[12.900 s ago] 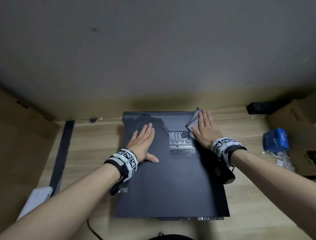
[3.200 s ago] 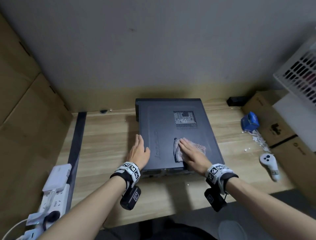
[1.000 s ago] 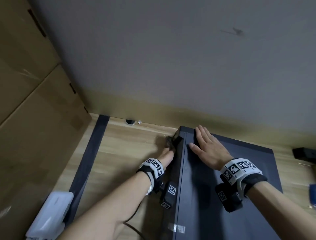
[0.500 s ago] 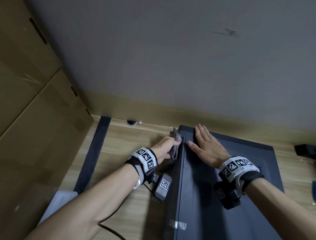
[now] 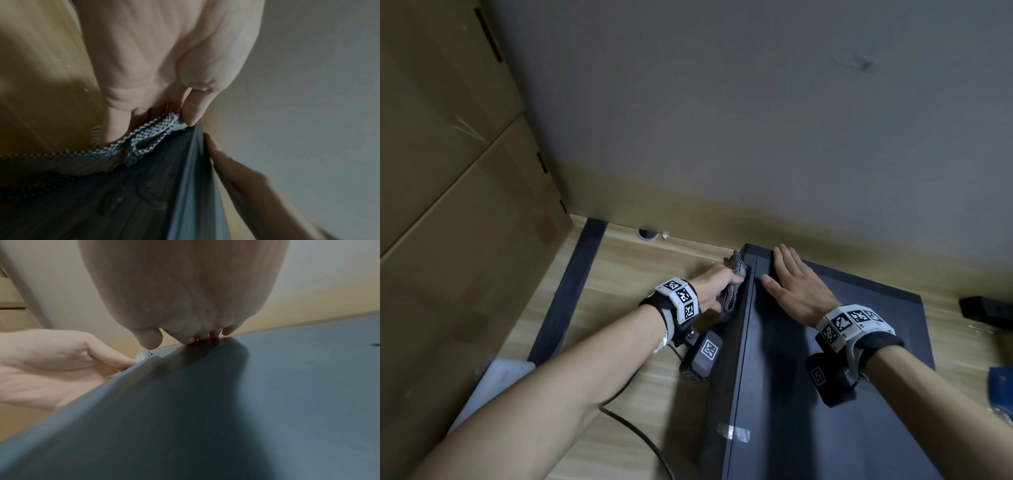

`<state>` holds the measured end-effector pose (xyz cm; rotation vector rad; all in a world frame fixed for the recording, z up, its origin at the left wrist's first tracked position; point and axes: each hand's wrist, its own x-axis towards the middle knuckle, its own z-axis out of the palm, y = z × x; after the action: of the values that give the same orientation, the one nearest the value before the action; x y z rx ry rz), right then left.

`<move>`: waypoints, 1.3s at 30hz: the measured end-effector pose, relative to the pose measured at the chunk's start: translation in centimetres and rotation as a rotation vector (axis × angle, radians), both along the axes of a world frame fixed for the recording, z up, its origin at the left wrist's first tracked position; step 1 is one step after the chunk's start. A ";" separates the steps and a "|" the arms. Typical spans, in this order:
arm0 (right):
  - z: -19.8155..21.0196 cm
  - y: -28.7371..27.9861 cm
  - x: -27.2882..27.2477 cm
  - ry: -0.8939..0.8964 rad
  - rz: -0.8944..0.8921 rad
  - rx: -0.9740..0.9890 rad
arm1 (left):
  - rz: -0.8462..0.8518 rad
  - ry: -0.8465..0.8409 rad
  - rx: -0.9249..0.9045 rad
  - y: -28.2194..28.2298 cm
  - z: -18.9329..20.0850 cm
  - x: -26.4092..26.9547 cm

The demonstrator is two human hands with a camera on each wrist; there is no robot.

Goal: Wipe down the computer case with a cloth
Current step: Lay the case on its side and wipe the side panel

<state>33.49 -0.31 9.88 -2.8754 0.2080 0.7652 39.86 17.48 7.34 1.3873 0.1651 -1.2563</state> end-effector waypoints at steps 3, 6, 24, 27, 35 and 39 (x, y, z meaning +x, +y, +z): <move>0.1 0.1 0.1 0.008 -0.007 -0.002 | -0.015 0.057 0.047 0.1 -1.2 -0.1; 0.1 0.1 0.1 0.013 -0.006 -0.004 | -0.023 0.126 0.074 0.1 -1.9 -0.4; -1.3 0.5 -0.1 -0.039 0.014 -0.104 | 0.012 -0.054 0.052 1.0 -0.5 -3.6; -1.4 0.5 -0.1 -0.052 0.016 -0.112 | 0.019 -0.147 0.037 0.2 1.1 -2.4; -1.9 0.3 -0.2 -0.069 0.023 -0.112 | -0.079 -0.301 0.124 -1.2 1.2 -1.1; -2.1 0.2 -0.1 -0.087 0.033 -0.107 | -0.049 -0.150 0.111 -1.1 0.8 0.1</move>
<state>33.42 -0.10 7.82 -3.0121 0.1966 0.6521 39.94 16.42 8.18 1.5840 0.0991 -1.1931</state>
